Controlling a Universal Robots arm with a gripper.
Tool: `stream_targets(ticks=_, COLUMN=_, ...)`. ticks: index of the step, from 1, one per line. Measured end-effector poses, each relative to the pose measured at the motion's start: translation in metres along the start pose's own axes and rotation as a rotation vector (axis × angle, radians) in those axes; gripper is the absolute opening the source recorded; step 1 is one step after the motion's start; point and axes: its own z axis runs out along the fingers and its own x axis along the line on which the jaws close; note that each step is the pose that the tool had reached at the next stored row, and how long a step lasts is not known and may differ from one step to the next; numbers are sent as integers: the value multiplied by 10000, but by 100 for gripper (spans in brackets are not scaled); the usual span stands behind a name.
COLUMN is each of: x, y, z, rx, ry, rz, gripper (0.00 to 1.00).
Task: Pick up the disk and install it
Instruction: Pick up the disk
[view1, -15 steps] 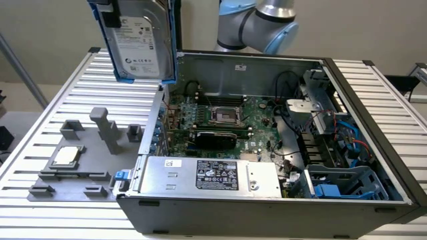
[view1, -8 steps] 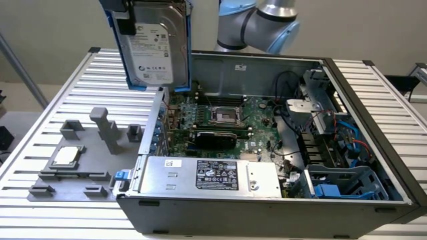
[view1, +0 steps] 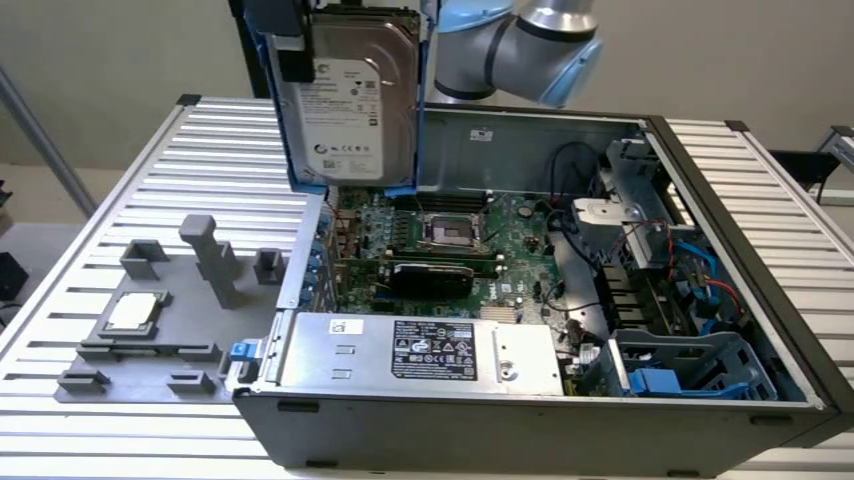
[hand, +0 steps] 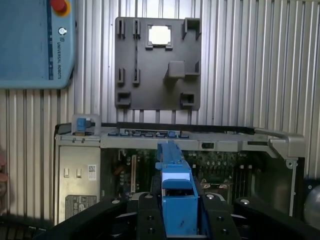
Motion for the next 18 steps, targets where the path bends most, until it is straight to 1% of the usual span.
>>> stream_targets(ticks=18, x=219, y=-817, z=-27, rx=0, ry=1, rz=-2, gripper=33)
